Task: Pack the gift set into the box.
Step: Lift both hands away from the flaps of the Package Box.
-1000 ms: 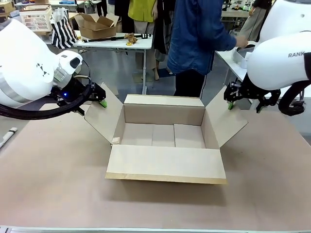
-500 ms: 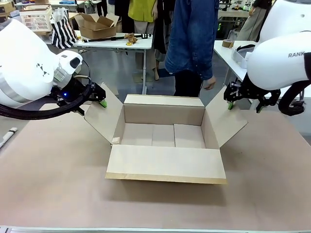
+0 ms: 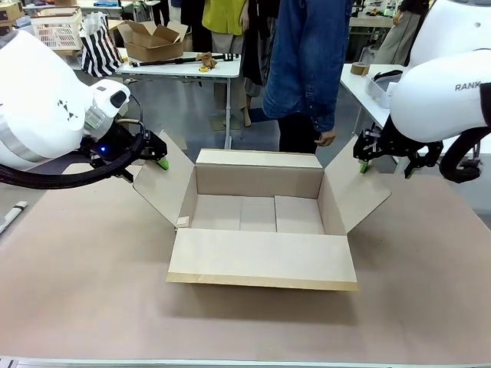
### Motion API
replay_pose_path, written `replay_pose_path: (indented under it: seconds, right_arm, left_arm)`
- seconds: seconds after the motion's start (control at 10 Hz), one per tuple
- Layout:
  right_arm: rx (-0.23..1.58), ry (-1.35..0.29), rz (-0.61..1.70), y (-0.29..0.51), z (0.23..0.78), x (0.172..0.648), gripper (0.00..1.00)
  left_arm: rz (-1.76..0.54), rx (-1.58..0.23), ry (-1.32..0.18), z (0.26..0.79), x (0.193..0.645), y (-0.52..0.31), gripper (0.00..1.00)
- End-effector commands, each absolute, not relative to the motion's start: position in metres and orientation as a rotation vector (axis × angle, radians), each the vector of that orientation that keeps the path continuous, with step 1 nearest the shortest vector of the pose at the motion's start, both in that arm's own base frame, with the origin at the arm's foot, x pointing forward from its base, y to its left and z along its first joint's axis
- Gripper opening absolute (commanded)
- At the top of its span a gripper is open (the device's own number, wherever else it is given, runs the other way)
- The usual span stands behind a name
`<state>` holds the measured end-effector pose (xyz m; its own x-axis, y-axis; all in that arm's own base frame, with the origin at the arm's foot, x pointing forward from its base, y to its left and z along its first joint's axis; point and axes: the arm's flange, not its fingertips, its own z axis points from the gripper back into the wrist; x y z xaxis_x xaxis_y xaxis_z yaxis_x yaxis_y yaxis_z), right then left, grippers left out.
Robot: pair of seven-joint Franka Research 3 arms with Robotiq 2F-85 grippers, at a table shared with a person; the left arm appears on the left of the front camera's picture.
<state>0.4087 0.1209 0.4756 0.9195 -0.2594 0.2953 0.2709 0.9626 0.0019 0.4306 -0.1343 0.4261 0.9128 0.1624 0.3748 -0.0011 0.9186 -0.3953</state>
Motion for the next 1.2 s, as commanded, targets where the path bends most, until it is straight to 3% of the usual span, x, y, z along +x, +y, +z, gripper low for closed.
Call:
replay_pose_path:
  seconds: [0.0,1.1]
  right_arm:
    - [-0.064,-0.308,-0.288,0.1222,0.4775,0.4108,1.0]
    - [-0.064,-0.308,-0.288,0.1222,0.4775,0.4108,1.0]
  left_arm:
    - [0.093,-0.393,-0.415,0.427,0.4297,-0.1338,1.0]
    - [0.093,-0.393,-0.415,0.427,0.4297,-0.1338,1.0]
